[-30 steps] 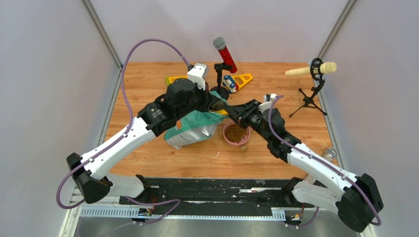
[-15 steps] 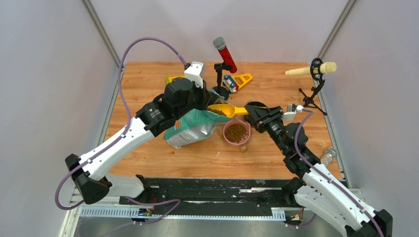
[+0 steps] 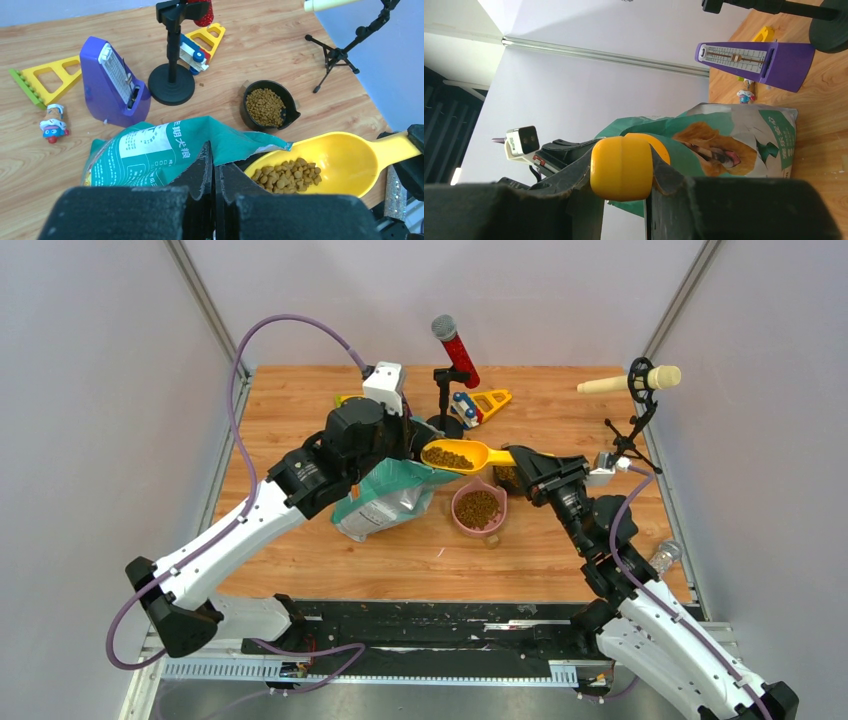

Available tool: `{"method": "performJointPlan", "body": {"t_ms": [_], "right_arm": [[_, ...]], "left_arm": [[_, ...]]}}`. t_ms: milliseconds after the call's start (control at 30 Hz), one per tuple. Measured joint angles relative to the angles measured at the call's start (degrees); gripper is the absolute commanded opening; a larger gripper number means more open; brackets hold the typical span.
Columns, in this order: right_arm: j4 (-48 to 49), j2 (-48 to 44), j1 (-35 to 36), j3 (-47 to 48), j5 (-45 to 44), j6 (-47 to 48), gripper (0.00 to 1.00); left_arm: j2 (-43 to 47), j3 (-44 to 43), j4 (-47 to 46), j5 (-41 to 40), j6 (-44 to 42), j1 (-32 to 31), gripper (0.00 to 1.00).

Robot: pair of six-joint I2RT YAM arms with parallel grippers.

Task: Serve the pet food
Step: Collect the pet food from the pet food bag.

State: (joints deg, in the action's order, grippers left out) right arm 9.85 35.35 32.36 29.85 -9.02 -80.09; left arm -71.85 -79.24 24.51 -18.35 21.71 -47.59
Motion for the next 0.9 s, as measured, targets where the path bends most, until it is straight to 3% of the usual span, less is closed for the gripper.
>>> {"method": "performJointPlan", "body": {"t_ms": [900], "right_arm": [[7.9, -3.7, -1.0, -6.1, -1.9, -7.5, 0.00]], "left_arm": [[1.8, 0.0, 1.1, -2.7, -0.2, 0.3, 0.00]]}}
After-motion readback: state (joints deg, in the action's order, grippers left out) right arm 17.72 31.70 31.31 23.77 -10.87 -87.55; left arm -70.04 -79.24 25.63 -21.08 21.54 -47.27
